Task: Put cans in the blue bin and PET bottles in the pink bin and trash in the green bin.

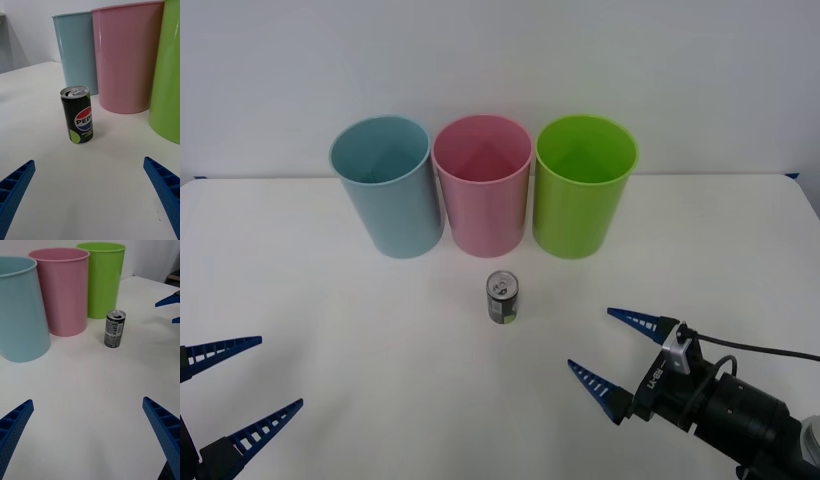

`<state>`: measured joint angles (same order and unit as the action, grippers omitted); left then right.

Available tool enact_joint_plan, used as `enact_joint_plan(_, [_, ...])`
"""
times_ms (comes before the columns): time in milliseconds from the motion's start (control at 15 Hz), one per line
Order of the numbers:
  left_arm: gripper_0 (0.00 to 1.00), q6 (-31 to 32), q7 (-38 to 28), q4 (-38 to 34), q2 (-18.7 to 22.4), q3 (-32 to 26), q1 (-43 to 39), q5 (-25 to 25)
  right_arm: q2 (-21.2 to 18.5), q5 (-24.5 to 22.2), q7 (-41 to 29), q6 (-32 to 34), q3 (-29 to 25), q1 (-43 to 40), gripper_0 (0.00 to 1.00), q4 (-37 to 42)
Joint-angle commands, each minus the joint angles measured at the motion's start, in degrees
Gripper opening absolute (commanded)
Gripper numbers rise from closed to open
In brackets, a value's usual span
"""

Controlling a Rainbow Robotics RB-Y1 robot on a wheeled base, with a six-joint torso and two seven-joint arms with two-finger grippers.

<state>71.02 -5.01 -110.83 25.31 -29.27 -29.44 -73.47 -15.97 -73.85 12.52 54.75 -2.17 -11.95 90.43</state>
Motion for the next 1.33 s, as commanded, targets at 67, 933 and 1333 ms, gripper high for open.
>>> enact_joint_plan(67, [1.00, 0.00, 0.00, 0.00, 0.00, 0.00, 0.00, 0.00, 1.65, 0.02, 2.86, -2.37, 1.64, 0.00, 1.00, -0.96])
enact_joint_plan(933, [1.00, 0.00, 0.00, 0.00, 0.00, 0.00, 0.00, 0.00, 2.26, 5.39, 8.13, -23.20, 16.41, 3.52, 1.00, -2.02])
enact_joint_plan(1333, [1.00, 0.00, 0.00, 0.00, 0.00, 0.00, 0.00, 0.00, 2.26, 8.64, 8.48, -30.32, 21.68, 6.24, 1.00, -3.86])
